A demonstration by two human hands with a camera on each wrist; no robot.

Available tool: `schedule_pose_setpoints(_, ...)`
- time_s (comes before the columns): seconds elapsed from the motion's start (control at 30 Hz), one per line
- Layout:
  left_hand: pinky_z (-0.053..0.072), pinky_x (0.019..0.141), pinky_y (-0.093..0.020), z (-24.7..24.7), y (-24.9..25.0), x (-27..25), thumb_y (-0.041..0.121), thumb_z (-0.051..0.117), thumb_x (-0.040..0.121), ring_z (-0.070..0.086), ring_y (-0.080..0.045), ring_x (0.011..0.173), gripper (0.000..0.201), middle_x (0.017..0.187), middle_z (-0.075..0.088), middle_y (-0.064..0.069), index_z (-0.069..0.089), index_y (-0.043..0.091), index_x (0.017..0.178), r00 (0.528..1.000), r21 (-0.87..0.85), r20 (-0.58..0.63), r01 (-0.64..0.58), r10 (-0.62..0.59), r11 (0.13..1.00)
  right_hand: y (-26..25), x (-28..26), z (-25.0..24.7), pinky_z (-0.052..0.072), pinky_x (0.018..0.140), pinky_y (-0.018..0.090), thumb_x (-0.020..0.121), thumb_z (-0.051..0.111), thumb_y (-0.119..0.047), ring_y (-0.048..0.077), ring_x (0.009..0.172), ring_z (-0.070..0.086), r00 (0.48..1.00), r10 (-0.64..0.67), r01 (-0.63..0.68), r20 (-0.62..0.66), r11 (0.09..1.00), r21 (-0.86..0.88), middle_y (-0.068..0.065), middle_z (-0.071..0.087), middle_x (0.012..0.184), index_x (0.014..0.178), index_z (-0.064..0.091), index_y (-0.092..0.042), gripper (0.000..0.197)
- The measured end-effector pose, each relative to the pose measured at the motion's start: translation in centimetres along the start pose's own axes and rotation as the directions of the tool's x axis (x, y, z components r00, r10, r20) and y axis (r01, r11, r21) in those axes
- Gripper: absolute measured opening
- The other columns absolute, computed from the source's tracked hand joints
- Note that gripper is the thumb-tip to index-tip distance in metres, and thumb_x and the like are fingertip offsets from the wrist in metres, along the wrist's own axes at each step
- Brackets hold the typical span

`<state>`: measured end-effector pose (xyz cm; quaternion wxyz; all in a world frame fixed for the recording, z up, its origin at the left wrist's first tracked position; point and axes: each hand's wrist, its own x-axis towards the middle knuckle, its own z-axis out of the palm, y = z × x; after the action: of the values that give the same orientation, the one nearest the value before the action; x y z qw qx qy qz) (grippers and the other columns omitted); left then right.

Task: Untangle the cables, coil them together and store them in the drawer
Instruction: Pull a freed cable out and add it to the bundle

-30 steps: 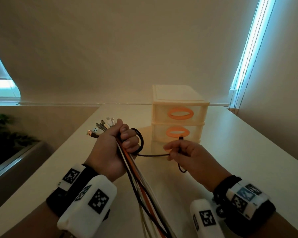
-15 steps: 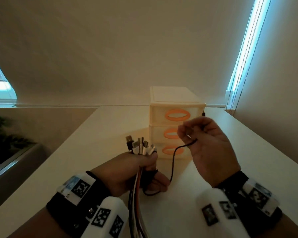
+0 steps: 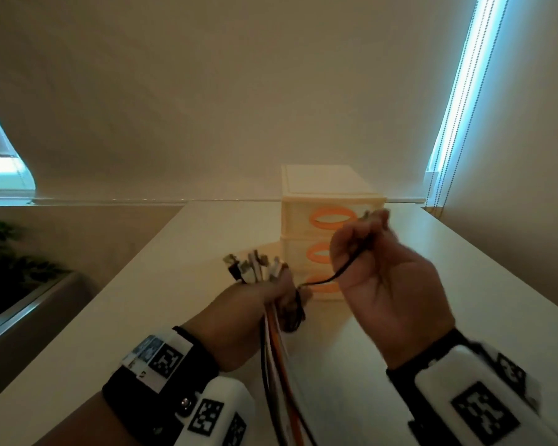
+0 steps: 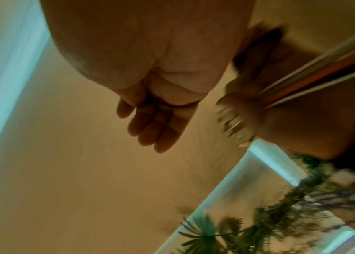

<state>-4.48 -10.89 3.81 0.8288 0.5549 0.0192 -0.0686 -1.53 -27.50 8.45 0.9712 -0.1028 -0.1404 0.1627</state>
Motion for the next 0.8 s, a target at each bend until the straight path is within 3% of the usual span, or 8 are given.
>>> schedule_pose_setpoints(0.07,0.048,0.088,-0.04,-0.4,0.7,0.2,0.039,0.048,0.1,0.061,-0.033,0.094,0.041,0.102,0.066,-0.024,0.045,0.01,0.072,0.992,-0.179,-0.067,-0.113,0.102,0.977,1.9,-0.9,-1.1,0.058,0.06,0.03,0.092,0.048,-0.002,0.014,0.059,0.056,0.984,0.178,-0.18,-0.029,0.98,-0.083,0.004,0.052,0.071,0.09,0.057,-0.011,0.013)
schedule_pose_setpoints(0.13,0.042,0.109,-0.048,-0.5,1.2,0.1,0.042,0.04,0.104,0.061,-0.038,0.111,0.044,0.122,0.067,-0.027,0.043,0.012,0.072,0.983,-0.378,-0.106,-0.181,0.152,0.908,3.4,-1.1,-2.5,0.055,0.056,0.028,0.101,0.038,-0.005,0.014,0.056,0.051,0.947,0.302,-0.32,-0.112,0.92,-0.227,0.004,0.048,0.068,0.092,0.057,-0.01,0.021)
schedule_pose_setpoints(0.17,0.041,0.111,-0.048,-0.5,1.4,0.0,0.042,0.038,0.106,0.062,-0.037,0.109,0.045,0.125,0.066,-0.028,0.041,0.013,0.072,0.979,-0.458,-0.117,-0.2,0.164,0.866,3.8,-0.9,-3.2,0.053,0.053,0.027,0.102,0.036,-0.005,0.014,0.054,0.05,0.934,0.318,-0.352,-0.16,0.893,-0.279,0.005,0.048,0.067,0.094,0.057,-0.009,0.023)
schedule_pose_setpoints(0.23,0.047,0.092,-0.04,-0.6,1.6,0.0,0.041,0.037,0.107,0.065,-0.031,0.085,0.046,0.105,0.071,-0.021,0.039,0.014,0.07,0.973,-0.548,-0.153,-0.228,0.171,0.805,3.8,0.0,-4.7,0.052,0.049,0.027,0.102,0.037,-0.001,0.015,0.05,0.048,0.92,0.27,-0.36,-0.286,0.871,-0.335,0.006,0.047,0.065,0.098,0.056,-0.009,0.021)
schedule_pose_setpoints(0.33,0.033,0.066,-0.029,-0.9,2.0,0.1,0.037,0.043,0.105,0.044,-0.019,0.056,0.042,0.067,0.046,-0.004,0.039,0.015,0.069,0.967,-0.547,-0.21,-0.24,0.146,0.802,2.7,1.5,-6.6,0.054,0.048,0.03,0.101,0.038,0.004,0.014,0.044,0.044,0.882,0.132,-0.324,-0.453,0.868,-0.376,0.006,0.045,0.06,0.099,0.054,-0.009,0.021)
schedule_pose_setpoints(0.5,0.026,0.056,-0.026,-1.1,1.8,0.0,0.038,0.044,0.105,0.032,-0.014,0.049,0.042,0.063,0.033,0.0,0.039,0.015,0.07,0.985,-0.353,-0.143,-0.14,0.095,0.925,1.3,1.6,-6.4,0.053,0.053,0.034,0.103,0.035,0.002,0.016,0.049,0.043,0.954,0.048,-0.211,-0.297,0.812,-0.544,0.005,0.042,0.06,0.1,0.054,-0.008,0.022)
schedule_pose_setpoints(0.63,0.023,0.05,-0.023,-1.1,2.0,-0.6,0.036,0.049,0.103,0.026,-0.013,0.049,0.04,0.062,0.03,-0.002,0.041,0.015,0.07,0.998,-0.091,-0.053,0.01,-0.015,0.996,1.5,0.7,-5.7,0.056,0.068,0.038,0.105,0.036,0.001,0.019,0.059,0.049,1.0,-0.005,0.012,0.01,0.484,-0.875,0.006,0.045,0.064,0.098,0.058,-0.003,0.024)
schedule_pose_setpoints(0.8,0.022,0.047,-0.022,-0.6,1.5,-0.8,0.034,0.052,0.102,0.026,-0.013,0.047,0.04,0.059,0.031,-0.002,0.043,0.016,0.067,0.996,0.13,-0.007,0.094,-0.094,0.987,1.2,0.5,-6.2,0.056,0.067,0.031,0.105,0.04,0.0,0.019,0.063,0.061,0.986,0.084,0.14,0.145,0.066,-0.988,0.002,0.059,0.065,0.097,0.067,-0.012,0.03)
